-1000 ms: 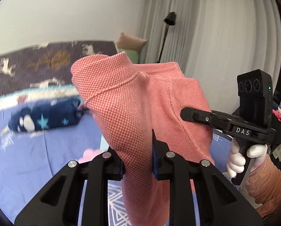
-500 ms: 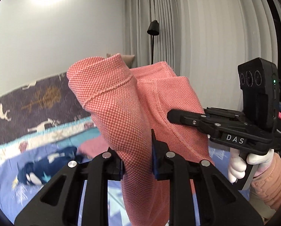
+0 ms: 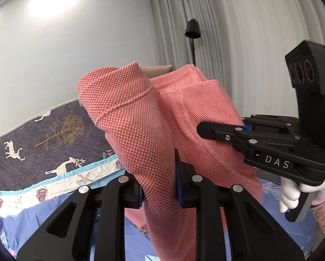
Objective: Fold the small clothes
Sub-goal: 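Grasp the shirt with both grippers and lift it off the sheet, then carry the shirt onto the folded clothes stack and open both grippers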
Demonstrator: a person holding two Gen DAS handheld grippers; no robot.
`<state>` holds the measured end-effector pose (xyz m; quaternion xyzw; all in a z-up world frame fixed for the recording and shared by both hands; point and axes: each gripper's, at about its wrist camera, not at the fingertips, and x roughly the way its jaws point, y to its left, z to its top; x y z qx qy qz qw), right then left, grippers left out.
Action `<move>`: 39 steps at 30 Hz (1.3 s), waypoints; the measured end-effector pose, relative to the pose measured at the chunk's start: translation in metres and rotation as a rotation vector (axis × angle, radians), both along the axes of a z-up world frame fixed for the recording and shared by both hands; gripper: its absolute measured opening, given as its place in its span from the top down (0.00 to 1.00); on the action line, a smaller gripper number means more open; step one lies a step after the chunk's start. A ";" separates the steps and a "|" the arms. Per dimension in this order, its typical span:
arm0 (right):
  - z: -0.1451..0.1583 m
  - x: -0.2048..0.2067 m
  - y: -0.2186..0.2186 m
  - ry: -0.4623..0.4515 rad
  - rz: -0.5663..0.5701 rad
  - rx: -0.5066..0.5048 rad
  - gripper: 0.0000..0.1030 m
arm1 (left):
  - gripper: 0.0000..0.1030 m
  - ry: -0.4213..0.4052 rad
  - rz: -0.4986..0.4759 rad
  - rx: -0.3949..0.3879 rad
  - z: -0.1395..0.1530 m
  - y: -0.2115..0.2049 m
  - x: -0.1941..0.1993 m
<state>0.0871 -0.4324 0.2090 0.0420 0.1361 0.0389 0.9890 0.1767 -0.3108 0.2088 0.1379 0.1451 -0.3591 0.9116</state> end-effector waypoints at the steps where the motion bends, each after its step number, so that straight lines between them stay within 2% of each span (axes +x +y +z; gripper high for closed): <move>1: -0.002 0.011 -0.003 0.009 -0.010 0.000 0.87 | 0.78 0.001 0.009 0.009 -0.002 -0.005 0.008; 7: -0.018 0.072 -0.021 0.048 -0.042 0.023 0.87 | 0.78 0.022 0.054 0.044 -0.017 -0.030 0.064; 12: -0.048 0.135 -0.030 0.110 -0.052 0.042 0.87 | 0.76 0.093 0.123 0.057 -0.052 -0.039 0.126; 13: -0.056 0.149 -0.031 0.126 -0.058 0.048 0.87 | 0.71 0.099 0.155 0.073 -0.061 -0.040 0.139; 14: -0.068 0.171 -0.033 0.153 -0.084 0.046 0.83 | 0.58 0.098 0.222 0.119 -0.079 -0.044 0.163; 15: -0.079 0.187 -0.033 0.180 -0.124 0.033 0.79 | 0.37 0.086 0.282 0.163 -0.093 -0.046 0.178; 16: -0.098 0.208 -0.036 0.231 -0.202 0.006 0.70 | 0.33 0.070 0.348 0.210 -0.109 -0.046 0.192; 17: -0.111 0.218 -0.038 0.263 -0.248 -0.004 0.68 | 0.32 0.067 0.403 0.260 -0.129 -0.044 0.206; 19: -0.140 0.226 -0.042 0.309 -0.275 0.012 0.68 | 0.32 0.119 0.417 0.298 -0.159 -0.036 0.218; 21: -0.168 0.220 -0.042 0.336 -0.243 0.055 0.68 | 0.32 0.190 0.374 0.292 -0.188 -0.025 0.218; 23: -0.191 0.207 -0.035 0.358 -0.215 0.049 0.65 | 0.32 0.231 0.344 0.288 -0.205 -0.016 0.209; 27: -0.219 0.164 -0.023 0.384 -0.175 0.054 0.50 | 0.27 0.294 0.288 0.223 -0.219 -0.006 0.178; 28: -0.222 0.154 -0.024 0.390 -0.172 0.060 0.39 | 0.27 0.302 0.275 0.202 -0.219 -0.001 0.166; 29: -0.224 0.138 -0.022 0.396 -0.177 0.061 0.23 | 0.26 0.306 0.257 0.178 -0.219 0.003 0.155; 31: -0.221 0.108 -0.018 0.394 -0.184 0.046 0.11 | 0.23 0.297 0.229 0.157 -0.221 0.012 0.135; 35: -0.210 0.035 -0.007 0.332 -0.188 -0.017 0.08 | 0.16 0.259 0.179 0.118 -0.212 0.029 0.081; 36: -0.207 0.023 -0.011 0.318 -0.197 -0.005 0.07 | 0.13 0.255 0.170 0.102 -0.208 0.034 0.066; 39: -0.193 -0.019 -0.012 0.275 -0.222 0.081 0.05 | 0.12 0.250 0.145 0.057 -0.195 0.046 0.031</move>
